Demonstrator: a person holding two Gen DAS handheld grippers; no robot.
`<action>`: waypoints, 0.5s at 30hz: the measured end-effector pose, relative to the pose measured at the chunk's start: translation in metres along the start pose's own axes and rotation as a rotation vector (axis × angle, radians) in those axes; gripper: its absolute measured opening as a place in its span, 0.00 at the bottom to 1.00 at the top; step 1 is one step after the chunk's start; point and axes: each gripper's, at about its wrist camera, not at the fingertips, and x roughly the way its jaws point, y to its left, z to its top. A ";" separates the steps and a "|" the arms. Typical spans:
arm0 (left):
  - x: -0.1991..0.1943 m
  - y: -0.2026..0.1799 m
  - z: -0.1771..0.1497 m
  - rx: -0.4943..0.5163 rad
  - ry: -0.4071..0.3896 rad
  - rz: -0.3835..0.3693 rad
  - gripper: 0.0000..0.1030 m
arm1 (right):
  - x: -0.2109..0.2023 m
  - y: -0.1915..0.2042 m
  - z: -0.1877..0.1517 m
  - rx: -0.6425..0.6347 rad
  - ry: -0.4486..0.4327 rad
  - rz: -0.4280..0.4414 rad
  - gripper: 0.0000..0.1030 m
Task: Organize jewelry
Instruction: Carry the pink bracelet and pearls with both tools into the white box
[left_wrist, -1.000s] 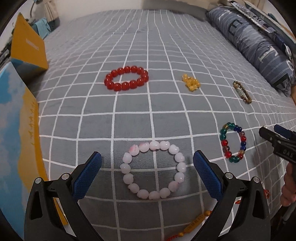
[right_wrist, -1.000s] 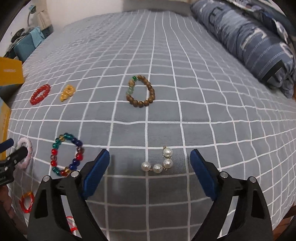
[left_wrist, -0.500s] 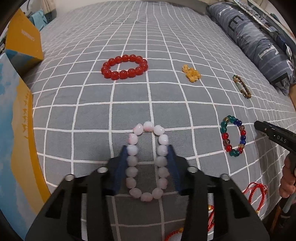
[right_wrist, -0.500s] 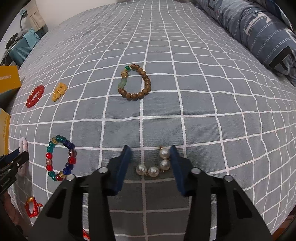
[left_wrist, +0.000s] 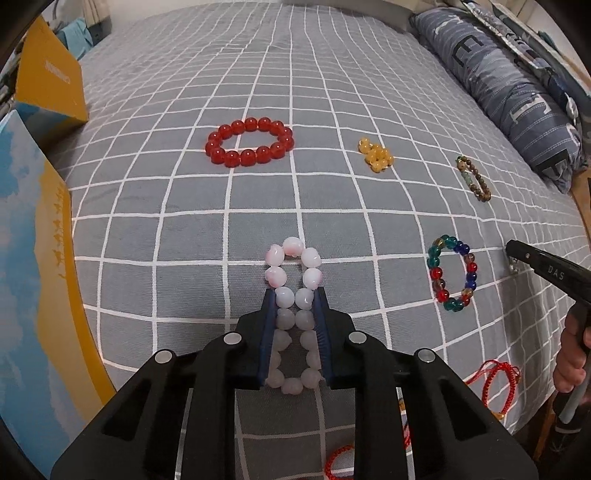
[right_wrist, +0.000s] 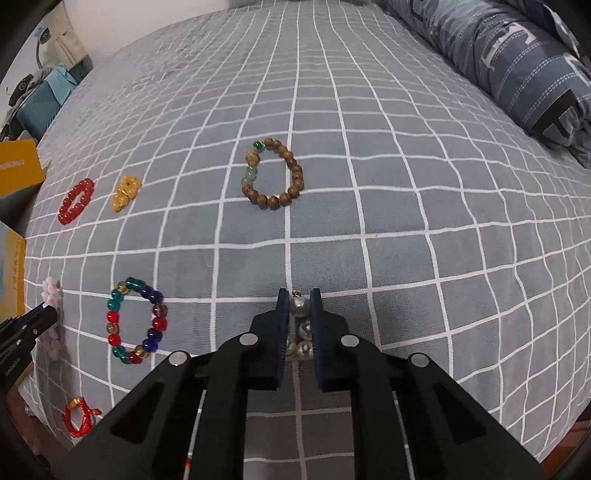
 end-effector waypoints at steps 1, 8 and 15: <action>-0.002 0.000 0.000 -0.001 -0.001 -0.006 0.20 | -0.002 0.001 0.000 -0.003 -0.005 -0.001 0.10; -0.013 -0.001 0.002 0.008 -0.023 -0.007 0.20 | -0.015 0.008 -0.004 -0.017 -0.037 -0.004 0.10; -0.026 -0.005 0.001 0.020 -0.055 0.000 0.19 | -0.031 0.012 -0.005 -0.031 -0.071 -0.008 0.10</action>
